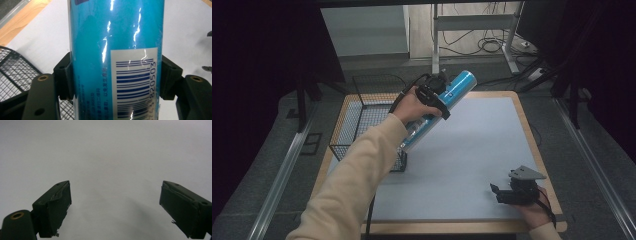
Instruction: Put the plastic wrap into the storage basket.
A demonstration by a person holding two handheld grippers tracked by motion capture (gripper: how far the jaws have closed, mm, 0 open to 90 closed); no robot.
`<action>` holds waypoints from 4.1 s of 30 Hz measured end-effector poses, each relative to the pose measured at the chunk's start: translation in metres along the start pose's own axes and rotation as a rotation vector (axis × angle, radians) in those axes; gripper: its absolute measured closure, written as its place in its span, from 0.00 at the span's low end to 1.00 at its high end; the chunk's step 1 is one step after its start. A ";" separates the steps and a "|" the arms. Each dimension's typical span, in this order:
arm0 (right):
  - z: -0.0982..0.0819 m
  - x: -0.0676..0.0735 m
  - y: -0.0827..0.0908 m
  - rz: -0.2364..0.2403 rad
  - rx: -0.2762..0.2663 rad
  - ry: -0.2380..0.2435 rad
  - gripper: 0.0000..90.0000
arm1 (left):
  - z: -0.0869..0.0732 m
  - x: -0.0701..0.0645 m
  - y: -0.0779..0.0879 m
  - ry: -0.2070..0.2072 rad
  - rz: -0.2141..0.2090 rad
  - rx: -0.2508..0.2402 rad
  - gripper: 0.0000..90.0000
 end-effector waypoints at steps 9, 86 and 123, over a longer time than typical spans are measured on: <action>0.000 0.000 0.000 -0.003 0.002 0.001 0.12 | 0.004 0.017 0.014 0.017 0.025 -0.016 0.35; -0.001 -0.002 0.000 -0.015 -0.001 -0.005 0.12 | -0.084 0.145 -0.006 0.287 0.218 0.020 0.35; -0.001 -0.002 0.001 -0.010 0.001 0.001 0.12 | -0.097 0.163 -0.047 0.282 0.286 0.132 0.33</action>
Point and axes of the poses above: each handheld gripper's, and its own axes: y roughly backward along the jaws, z roughly out of its top, x roughly to its left, the point moved 5 cm from there along -y, roughly forward along the jaws, and after that the axes turned 6 degrees about -z, right-handed, at the moved point
